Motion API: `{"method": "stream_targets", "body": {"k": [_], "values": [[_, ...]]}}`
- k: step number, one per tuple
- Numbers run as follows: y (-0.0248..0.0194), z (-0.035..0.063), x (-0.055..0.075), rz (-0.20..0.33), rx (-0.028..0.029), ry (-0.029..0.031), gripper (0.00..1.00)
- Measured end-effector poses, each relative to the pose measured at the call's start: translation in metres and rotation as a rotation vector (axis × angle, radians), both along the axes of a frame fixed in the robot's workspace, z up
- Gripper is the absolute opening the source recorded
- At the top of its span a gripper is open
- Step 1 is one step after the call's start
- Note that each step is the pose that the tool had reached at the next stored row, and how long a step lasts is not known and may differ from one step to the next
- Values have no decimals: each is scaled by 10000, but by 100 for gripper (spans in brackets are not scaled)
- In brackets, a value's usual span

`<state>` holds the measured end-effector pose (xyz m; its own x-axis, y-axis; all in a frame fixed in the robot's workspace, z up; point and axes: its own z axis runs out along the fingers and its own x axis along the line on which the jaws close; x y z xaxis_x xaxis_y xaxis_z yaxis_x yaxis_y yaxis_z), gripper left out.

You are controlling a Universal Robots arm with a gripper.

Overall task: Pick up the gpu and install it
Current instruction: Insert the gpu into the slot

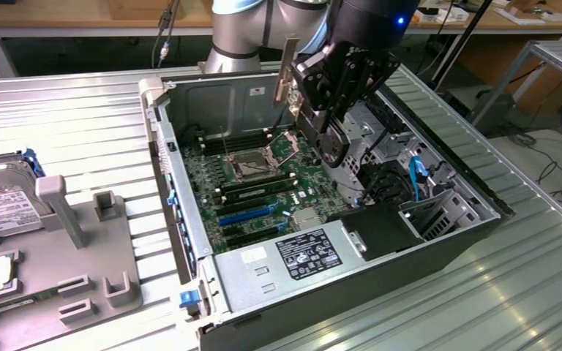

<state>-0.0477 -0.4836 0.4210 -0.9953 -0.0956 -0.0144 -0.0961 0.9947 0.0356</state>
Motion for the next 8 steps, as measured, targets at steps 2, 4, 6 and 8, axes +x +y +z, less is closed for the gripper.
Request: {"method": "stream_targets", "body": {"k": [2, 4, 6, 8], "values": [[0, 0, 0, 114, 0, 0, 27], [0, 0, 0, 234, 0, 0, 27], [0, 0, 0, 311, 0, 0, 27], [0, 0, 0, 382, 0, 1, 27]]}}
